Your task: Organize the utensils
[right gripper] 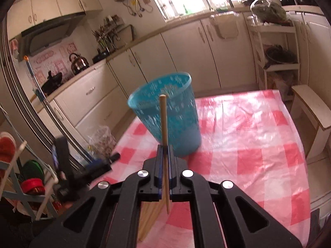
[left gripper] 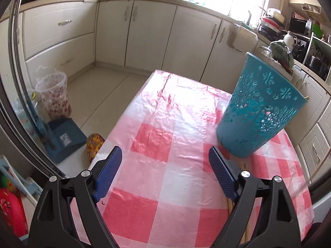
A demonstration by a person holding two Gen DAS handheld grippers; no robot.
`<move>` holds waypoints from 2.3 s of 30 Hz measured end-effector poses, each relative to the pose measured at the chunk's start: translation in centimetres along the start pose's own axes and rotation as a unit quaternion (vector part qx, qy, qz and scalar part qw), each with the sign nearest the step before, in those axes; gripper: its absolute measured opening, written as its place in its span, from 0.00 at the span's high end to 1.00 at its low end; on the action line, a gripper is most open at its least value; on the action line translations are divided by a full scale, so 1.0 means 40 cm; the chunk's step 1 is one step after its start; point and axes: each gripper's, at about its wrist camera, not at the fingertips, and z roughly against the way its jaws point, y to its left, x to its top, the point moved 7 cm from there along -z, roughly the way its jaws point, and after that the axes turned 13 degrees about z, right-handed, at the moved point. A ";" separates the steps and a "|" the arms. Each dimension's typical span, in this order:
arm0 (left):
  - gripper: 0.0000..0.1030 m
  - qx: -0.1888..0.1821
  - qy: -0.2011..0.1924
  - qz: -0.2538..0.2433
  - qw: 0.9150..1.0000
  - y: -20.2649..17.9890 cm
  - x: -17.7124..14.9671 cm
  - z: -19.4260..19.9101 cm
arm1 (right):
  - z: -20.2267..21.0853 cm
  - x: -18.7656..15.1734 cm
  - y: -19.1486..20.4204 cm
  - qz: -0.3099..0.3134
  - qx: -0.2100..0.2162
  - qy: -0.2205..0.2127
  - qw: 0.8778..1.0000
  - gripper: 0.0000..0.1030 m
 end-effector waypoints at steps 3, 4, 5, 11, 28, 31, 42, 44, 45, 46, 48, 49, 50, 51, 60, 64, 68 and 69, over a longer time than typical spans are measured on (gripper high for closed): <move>0.21 0.000 0.007 0.010 1.000 0.011 -0.004 -0.011 | 0.021 0.111 0.027 0.016 0.003 -0.048 0.999 0.96; 0.20 0.001 0.001 0.011 1.000 0.014 -0.001 -0.009 | 0.025 0.141 0.036 0.018 0.004 -0.063 0.998 1.00; 0.20 0.002 0.003 0.013 1.000 0.017 -0.001 -0.012 | 0.027 0.173 0.041 0.019 0.007 -0.076 0.997 1.00; 0.20 -0.006 0.011 0.025 1.000 0.022 -0.004 -0.021 | 0.040 0.279 0.029 0.028 0.006 -0.101 0.994 1.00; 0.19 -0.016 0.026 0.029 0.999 0.022 -0.015 -0.035 | -0.232 -0.162 -0.201 -0.181 -0.133 0.167 0.960 0.42; 0.19 -0.019 0.033 0.038 0.999 0.030 -0.015 -0.040 | -0.282 -0.147 -0.190 -0.148 -0.159 0.176 0.960 0.42; 0.18 -0.028 0.041 0.063 0.997 0.049 -0.012 -0.046 | -0.314 -0.178 -0.142 0.005 -0.193 0.228 0.954 0.66; 0.18 -0.029 0.040 0.065 0.997 0.051 -0.011 -0.045 | -0.284 -0.188 -0.154 0.006 -0.182 0.238 0.954 0.68; 0.18 -0.029 0.041 0.065 0.997 0.051 -0.011 -0.045 | -0.279 -0.192 -0.157 -0.004 -0.176 0.243 0.954 0.68; 0.18 -0.028 0.041 0.066 0.997 0.051 -0.011 -0.046 | -0.271 -0.191 -0.154 -0.009 -0.162 0.240 0.957 0.67; 0.18 -0.028 0.044 0.067 0.996 0.052 -0.012 -0.048 | -0.255 -0.168 -0.145 0.030 -0.161 0.210 0.964 0.59; 0.18 -0.028 0.046 0.068 0.996 0.052 -0.012 -0.050 | -0.250 -0.155 -0.137 0.053 -0.155 0.193 0.967 0.57; 0.18 -0.028 0.047 0.069 0.996 0.054 -0.013 -0.050 | -0.250 -0.143 -0.127 0.075 -0.144 0.180 0.970 0.56; 0.18 -0.029 0.050 0.071 0.996 0.055 -0.013 -0.052 | -0.254 -0.131 -0.115 0.111 -0.133 0.168 0.970 0.56; 0.18 -0.026 0.053 0.080 0.995 0.065 -0.010 -0.062 | -0.346 -0.139 -0.146 0.263 -0.012 0.233 0.936 0.58; 0.17 -0.020 0.054 0.075 0.996 0.061 -0.011 -0.065 | -0.341 -0.150 -0.143 0.258 0.046 0.243 0.934 0.74; 0.17 -0.016 0.055 0.074 0.996 0.058 -0.012 -0.068 | -0.294 -0.185 -0.090 0.292 0.091 0.271 0.913 0.82; 0.17 -0.015 0.055 0.073 0.996 0.058 -0.012 -0.068 | -0.284 -0.192 -0.073 0.298 0.097 0.275 0.909 0.82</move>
